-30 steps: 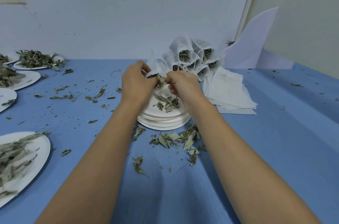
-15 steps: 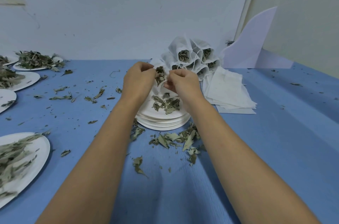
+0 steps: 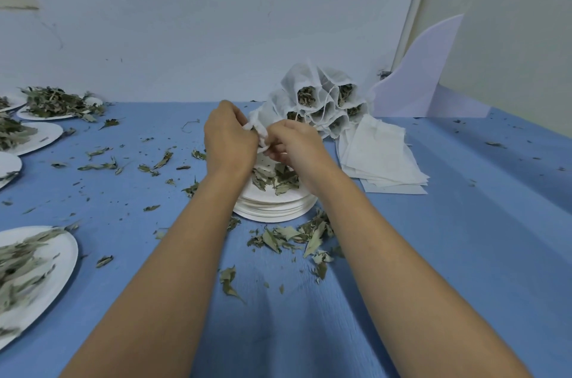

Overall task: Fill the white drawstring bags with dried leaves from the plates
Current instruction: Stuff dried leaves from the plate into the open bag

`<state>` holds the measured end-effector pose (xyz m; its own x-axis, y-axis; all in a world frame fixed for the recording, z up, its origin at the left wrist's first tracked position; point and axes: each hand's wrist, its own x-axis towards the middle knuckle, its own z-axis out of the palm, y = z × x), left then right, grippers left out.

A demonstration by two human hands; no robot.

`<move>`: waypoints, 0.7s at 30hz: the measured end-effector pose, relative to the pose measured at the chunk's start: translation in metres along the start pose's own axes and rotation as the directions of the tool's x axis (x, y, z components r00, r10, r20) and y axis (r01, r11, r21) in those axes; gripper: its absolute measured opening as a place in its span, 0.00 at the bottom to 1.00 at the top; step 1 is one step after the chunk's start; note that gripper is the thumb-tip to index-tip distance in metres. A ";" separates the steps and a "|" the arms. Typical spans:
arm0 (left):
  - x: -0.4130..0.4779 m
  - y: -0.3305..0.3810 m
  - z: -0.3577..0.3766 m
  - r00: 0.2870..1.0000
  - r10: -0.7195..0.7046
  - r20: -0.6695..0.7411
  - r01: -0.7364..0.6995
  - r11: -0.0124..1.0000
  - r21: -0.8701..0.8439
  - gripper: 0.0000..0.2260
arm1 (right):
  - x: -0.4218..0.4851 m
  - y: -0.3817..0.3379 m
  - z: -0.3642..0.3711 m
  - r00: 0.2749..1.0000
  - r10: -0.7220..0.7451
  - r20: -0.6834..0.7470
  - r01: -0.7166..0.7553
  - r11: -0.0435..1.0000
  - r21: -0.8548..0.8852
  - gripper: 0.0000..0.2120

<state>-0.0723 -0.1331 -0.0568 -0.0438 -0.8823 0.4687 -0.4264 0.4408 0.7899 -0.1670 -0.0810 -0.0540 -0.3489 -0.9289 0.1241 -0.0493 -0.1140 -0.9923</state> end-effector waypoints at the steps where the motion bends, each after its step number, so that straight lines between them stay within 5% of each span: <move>1: 0.000 0.001 0.000 1.000 -0.003 -0.023 0.003 1.000 0.014 0.10 | 0.000 0.000 0.001 1.000 -0.006 0.022 0.006 1.000 -0.003 0.09; 10: 0.002 0.007 -0.009 1.000 0.027 0.012 -0.026 0.994 -0.107 0.08 | 0.006 0.008 -0.002 0.981 -0.120 -0.150 0.105 0.989 -0.105 0.06; 13: 0.000 0.005 -0.015 0.999 -0.033 -0.028 0.028 0.988 -0.154 0.07 | 0.003 0.006 -0.009 0.972 -0.163 -0.168 0.098 0.934 -0.343 0.02; 15: -0.001 0.003 -0.017 0.996 -0.038 -0.079 0.028 0.991 -0.131 0.06 | 0.000 -0.002 -0.016 0.987 -0.126 -0.103 0.041 0.806 -0.590 0.13; 18: -0.004 -0.001 -0.018 0.987 -0.035 -0.156 0.022 0.996 -0.085 0.04 | -0.007 -0.023 -0.024 0.988 0.149 0.037 -0.047 0.529 -0.847 0.33; 21: -0.006 -0.003 -0.017 0.982 -0.019 -0.189 -0.005 0.992 -0.125 0.02 | -0.013 -0.031 -0.021 0.930 0.359 0.074 -0.044 0.312 -0.949 0.34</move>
<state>-0.0550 -0.1258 -0.0552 0.1363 -0.8432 0.5200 -0.3098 0.4623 0.8308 -0.1802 -0.0582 -0.0252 -0.2726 -0.9314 -0.2411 -0.8880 0.3401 -0.3096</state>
